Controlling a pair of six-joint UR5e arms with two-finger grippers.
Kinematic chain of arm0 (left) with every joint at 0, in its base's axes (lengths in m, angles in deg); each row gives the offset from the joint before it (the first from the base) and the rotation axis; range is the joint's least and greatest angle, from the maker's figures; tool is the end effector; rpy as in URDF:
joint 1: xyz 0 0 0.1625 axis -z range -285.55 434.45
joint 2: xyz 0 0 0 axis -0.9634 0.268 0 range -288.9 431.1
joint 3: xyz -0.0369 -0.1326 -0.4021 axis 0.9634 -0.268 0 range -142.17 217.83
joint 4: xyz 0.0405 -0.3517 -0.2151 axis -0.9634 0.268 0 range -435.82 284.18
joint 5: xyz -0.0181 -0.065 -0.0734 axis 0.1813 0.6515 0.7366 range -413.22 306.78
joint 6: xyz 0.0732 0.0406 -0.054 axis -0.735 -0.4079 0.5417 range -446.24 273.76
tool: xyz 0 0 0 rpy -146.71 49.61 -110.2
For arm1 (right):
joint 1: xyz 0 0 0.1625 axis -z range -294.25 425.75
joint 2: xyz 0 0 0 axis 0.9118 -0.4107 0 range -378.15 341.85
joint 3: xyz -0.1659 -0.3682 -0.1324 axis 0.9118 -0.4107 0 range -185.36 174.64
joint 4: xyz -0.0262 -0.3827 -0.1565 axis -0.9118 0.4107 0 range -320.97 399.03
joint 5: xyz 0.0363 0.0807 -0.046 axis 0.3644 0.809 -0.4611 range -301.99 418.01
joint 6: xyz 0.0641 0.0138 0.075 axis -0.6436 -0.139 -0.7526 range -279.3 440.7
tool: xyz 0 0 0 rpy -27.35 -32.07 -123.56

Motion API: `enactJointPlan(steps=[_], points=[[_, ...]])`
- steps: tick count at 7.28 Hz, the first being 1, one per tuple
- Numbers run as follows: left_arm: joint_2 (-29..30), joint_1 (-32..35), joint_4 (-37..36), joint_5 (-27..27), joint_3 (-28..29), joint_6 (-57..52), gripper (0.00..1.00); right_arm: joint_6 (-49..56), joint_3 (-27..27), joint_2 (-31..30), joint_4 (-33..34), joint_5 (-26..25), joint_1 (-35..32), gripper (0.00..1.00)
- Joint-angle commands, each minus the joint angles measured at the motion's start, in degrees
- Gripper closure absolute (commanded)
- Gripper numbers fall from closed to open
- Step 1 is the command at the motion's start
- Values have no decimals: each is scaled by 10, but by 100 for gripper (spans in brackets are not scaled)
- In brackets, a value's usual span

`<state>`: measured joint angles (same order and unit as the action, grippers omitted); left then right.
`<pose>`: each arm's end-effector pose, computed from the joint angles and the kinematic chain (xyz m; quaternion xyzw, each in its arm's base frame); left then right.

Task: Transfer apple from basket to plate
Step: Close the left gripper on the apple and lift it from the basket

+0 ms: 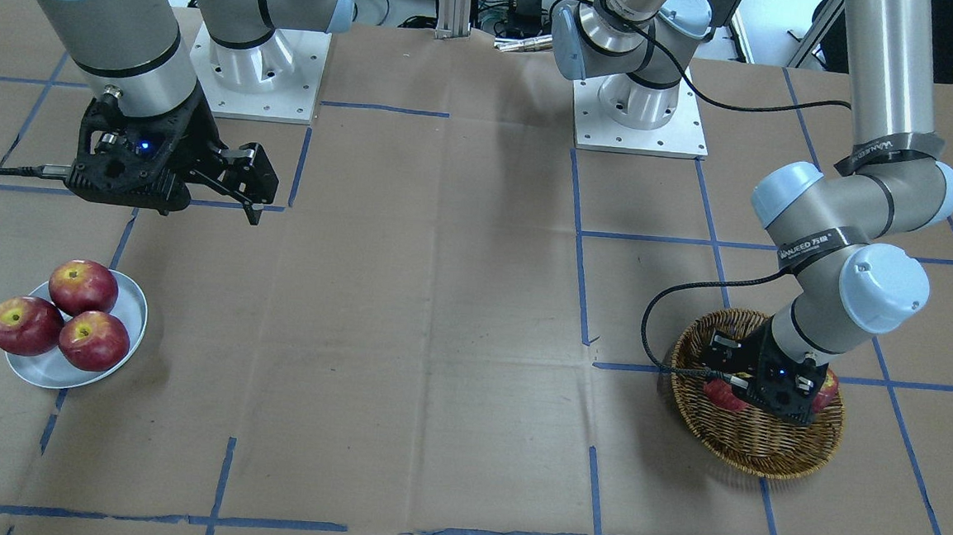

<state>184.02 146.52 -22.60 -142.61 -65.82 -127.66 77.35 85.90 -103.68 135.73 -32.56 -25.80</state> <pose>0.0510 -0.5937 0.2209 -0.2035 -0.9791 0.0042 0.0037 0.1464 -0.5210 0.4491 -0.0157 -0.9998 0.0087 0.0046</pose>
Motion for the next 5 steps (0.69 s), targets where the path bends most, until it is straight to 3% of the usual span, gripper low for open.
enactJointPlan(steps=[1, 5], points=[[-35, 55, 10, -2, 18, 105, 54, 1, 1, 2, 3, 2, 0, 0], [-19, 270, 4, -6, 22, 421, 53, 3, 1, 3, 10, 3, 0, 0]])
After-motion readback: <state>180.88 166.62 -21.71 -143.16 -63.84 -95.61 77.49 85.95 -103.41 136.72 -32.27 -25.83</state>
